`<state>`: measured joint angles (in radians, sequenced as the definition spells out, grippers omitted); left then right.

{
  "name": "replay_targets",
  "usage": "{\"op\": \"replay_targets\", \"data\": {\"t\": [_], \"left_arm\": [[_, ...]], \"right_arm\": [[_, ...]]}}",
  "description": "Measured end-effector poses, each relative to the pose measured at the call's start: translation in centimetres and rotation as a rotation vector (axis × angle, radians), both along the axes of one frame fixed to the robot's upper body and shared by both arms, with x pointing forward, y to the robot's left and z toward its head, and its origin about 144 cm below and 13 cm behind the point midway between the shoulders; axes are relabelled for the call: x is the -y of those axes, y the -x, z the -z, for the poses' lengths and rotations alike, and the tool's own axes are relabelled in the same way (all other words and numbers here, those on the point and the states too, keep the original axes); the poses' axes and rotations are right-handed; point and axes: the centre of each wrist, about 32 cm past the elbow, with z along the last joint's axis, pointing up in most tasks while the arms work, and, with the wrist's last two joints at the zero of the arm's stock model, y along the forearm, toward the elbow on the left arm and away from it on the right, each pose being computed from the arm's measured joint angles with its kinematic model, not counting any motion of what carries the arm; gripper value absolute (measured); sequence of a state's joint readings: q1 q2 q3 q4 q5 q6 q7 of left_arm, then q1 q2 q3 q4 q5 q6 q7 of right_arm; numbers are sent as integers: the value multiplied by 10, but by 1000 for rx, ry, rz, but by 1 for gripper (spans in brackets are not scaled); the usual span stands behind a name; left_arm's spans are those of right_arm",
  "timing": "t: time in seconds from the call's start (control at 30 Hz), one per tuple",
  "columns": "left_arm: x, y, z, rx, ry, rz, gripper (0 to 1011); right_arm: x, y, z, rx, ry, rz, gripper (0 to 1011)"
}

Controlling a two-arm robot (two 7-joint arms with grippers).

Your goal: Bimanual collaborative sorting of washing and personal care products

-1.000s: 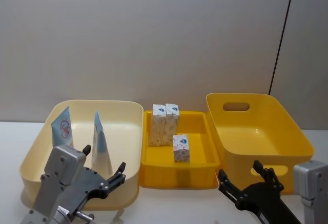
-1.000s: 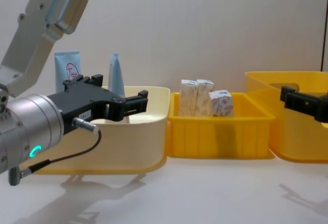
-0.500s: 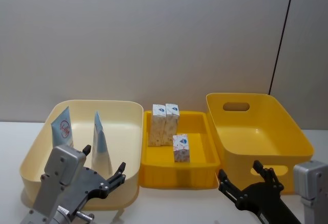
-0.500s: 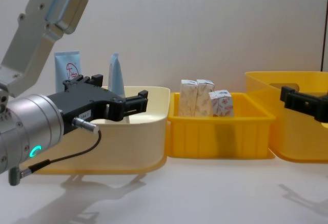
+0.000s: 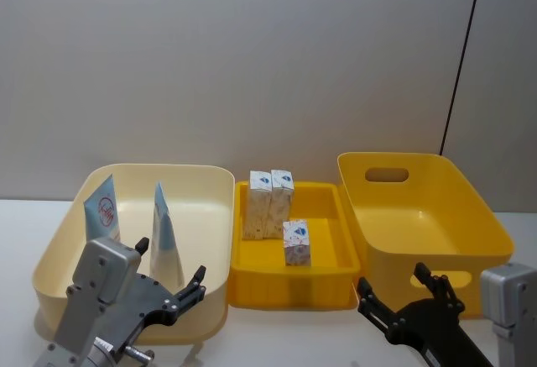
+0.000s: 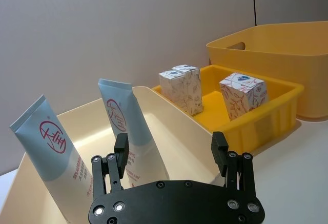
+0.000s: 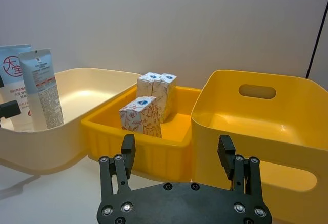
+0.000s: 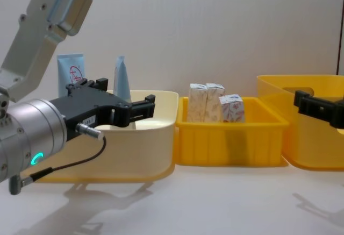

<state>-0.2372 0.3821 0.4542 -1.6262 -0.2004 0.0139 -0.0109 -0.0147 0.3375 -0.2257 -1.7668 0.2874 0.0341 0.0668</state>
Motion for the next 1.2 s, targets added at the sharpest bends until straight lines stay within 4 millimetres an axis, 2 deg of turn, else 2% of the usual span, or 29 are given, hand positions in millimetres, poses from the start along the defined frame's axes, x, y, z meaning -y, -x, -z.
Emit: {"op": "replay_targets", "data": {"t": [0.2, 0.37, 0.9, 1.03, 1.2], "left_arm": [[0, 0, 0, 0, 0, 0, 1003], [0, 0, 0, 0, 0, 0, 1003], [0, 0, 0, 0, 0, 0, 1003], [0, 0, 0, 0, 0, 0, 1003], [0, 0, 0, 0, 0, 0, 1003]], "right_arm": [[7, 1, -1, 3, 13, 9, 1001], [26, 3, -4, 17, 50, 25, 1001], [117, 11, -16, 73, 225, 81, 1001], [125, 12, -19, 74, 236, 77, 1001], [125, 13, -25, 66, 223, 64, 1001]]}}
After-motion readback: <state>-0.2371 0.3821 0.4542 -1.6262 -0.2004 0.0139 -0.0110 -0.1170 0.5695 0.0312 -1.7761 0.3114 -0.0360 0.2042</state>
